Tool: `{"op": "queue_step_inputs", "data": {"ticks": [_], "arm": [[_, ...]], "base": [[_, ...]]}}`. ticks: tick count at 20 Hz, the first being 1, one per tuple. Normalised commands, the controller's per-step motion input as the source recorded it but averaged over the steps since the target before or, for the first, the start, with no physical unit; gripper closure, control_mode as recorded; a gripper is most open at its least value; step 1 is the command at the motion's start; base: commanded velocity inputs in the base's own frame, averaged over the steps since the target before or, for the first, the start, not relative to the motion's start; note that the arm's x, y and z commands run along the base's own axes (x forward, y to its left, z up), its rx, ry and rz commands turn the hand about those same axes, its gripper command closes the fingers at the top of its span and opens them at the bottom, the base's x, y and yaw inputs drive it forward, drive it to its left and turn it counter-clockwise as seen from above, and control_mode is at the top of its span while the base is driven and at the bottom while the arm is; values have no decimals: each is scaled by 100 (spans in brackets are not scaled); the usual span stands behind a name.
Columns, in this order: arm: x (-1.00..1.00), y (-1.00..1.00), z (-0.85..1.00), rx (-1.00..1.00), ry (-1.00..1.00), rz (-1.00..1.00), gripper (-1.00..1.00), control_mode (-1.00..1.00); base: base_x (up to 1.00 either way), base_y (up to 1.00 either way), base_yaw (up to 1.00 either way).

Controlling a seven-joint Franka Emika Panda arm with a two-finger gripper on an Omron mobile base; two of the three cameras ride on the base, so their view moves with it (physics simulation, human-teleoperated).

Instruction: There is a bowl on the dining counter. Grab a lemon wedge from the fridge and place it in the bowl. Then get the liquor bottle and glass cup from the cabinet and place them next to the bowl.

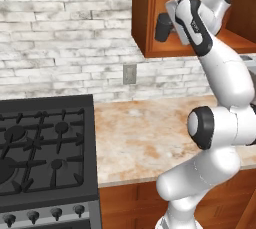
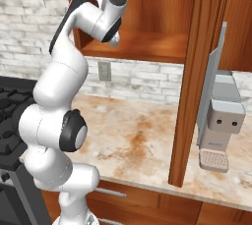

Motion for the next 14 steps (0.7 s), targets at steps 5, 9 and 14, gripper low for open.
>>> {"op": "queue_step_inputs", "data": {"ticks": [5, 9, 14], "arm": [[-56, 7, -29, 0, -14, 0, 100, -100], [-64, 8, -27, 0, -23, 0, 100, -100], [-87, 15, -7, 0, -33, 0, 100, -100]], "base": [[0, 0, 0], [0, 0, 0], [0, 0, 0]]}}
